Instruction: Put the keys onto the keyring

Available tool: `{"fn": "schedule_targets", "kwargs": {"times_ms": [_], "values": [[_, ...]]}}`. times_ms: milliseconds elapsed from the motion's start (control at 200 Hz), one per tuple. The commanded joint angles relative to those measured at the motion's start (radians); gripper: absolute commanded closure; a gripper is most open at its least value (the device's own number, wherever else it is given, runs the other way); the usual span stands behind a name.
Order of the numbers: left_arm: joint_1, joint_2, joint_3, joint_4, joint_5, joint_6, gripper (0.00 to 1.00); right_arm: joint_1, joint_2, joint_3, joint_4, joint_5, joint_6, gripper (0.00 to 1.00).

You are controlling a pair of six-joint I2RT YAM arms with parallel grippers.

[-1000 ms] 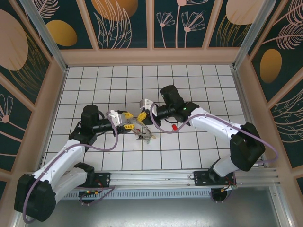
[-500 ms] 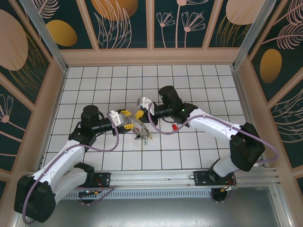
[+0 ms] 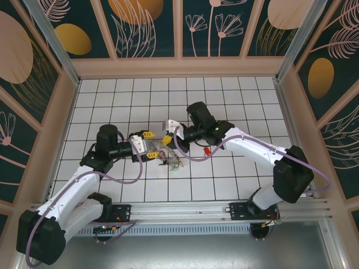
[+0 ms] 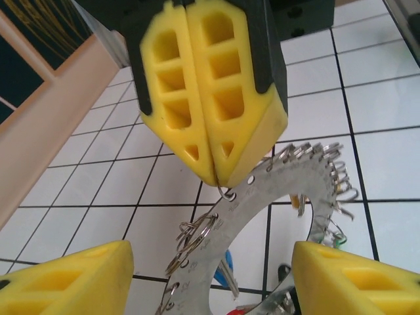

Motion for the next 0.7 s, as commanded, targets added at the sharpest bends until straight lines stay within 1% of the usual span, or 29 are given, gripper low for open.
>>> {"fn": "schedule_targets", "kwargs": {"times_ms": [0,85,190,415,696], "values": [[-0.006,0.044,0.051,-0.097,0.074,0.131,0.37,0.017,-0.007,0.06,-0.06,-0.062,-0.103,1.0],[-0.006,0.066,0.052,-0.1,0.101,0.157,0.39,0.025,-0.008,0.066,-0.074,-0.061,-0.136,1.0],[-0.006,0.081,0.053,-0.102,0.101,0.177,0.41,0.03,0.002,0.083,-0.095,-0.065,-0.151,1.0],[-0.008,0.111,0.074,-0.122,0.127,0.202,0.55,0.059,0.028,0.12,-0.131,-0.047,-0.201,1.0],[-0.023,0.127,0.082,-0.137,0.162,0.212,0.65,0.086,0.059,0.165,-0.18,0.0,-0.259,1.0]]}}
